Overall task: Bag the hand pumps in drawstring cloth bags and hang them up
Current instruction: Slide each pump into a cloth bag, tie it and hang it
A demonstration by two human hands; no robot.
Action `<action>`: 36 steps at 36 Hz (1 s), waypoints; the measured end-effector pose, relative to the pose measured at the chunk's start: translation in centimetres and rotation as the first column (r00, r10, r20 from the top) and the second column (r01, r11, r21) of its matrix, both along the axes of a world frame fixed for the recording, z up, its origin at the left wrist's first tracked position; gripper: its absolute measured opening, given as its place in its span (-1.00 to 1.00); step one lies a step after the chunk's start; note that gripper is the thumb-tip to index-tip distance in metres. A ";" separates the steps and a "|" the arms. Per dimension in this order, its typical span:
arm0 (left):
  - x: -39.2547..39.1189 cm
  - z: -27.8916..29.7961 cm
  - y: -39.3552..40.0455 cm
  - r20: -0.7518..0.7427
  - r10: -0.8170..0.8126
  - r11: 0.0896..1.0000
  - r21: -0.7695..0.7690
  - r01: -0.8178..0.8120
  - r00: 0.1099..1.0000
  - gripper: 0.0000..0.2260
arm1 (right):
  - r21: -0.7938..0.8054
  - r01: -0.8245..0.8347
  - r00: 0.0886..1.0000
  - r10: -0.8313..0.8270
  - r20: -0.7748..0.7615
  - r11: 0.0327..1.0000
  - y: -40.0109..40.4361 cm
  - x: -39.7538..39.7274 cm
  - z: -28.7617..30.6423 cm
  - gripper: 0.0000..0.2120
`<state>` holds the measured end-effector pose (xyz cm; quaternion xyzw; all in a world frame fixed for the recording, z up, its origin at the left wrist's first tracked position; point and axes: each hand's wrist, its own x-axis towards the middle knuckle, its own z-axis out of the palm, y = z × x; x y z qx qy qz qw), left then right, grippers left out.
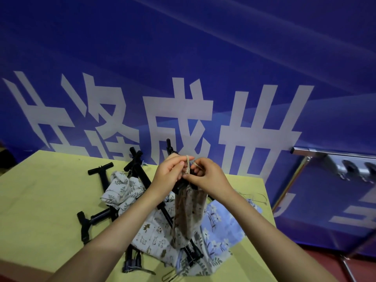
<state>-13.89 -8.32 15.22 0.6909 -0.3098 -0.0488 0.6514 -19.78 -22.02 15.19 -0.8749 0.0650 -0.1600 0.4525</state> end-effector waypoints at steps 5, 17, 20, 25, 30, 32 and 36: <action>0.3 0.5 -0.3 -0.018 -0.009 1.000 0.012 0.009 1.000 -0.68 | 0.095 -0.019 0.998 0.013 0.055 0.995 0.3 0.4 0.0 -0.85; 2.3 0.0 1.1 0.047 0.089 0.963 0.253 -0.098 0.995 -0.81 | 0.818 -0.186 0.981 0.156 0.119 0.544 -0.5 0.3 0.6 -0.75; 2.7 0.2 1.6 0.142 0.018 0.935 0.349 -0.067 0.990 -0.81 | 0.899 -0.256 0.959 0.210 0.190 0.355 -0.6 0.4 1.0 -0.88; 3.4 0.9 2.8 0.325 -0.015 0.871 0.469 -0.147 0.946 -0.85 | 0.939 -0.248 0.945 0.272 0.181 0.237 -0.2 1.1 1.8 -0.89; 4.2 1.9 3.6 0.610 0.051 0.832 0.412 -0.372 0.791 -0.70 | 0.592 -0.253 0.949 0.315 -0.001 0.766 0.0 2.0 3.7 -0.91; 4.8 2.5 3.6 0.593 0.017 0.861 0.401 -0.314 0.805 -0.67 | 0.382 -0.262 0.953 0.299 -0.040 0.886 0.1 2.4 4.5 -0.88; 6.2 3.5 2.7 0.461 -0.136 0.860 0.495 -0.127 0.877 -0.64 | 0.158 -0.240 0.969 0.247 -0.027 0.958 0.3 3.1 6.0 -0.84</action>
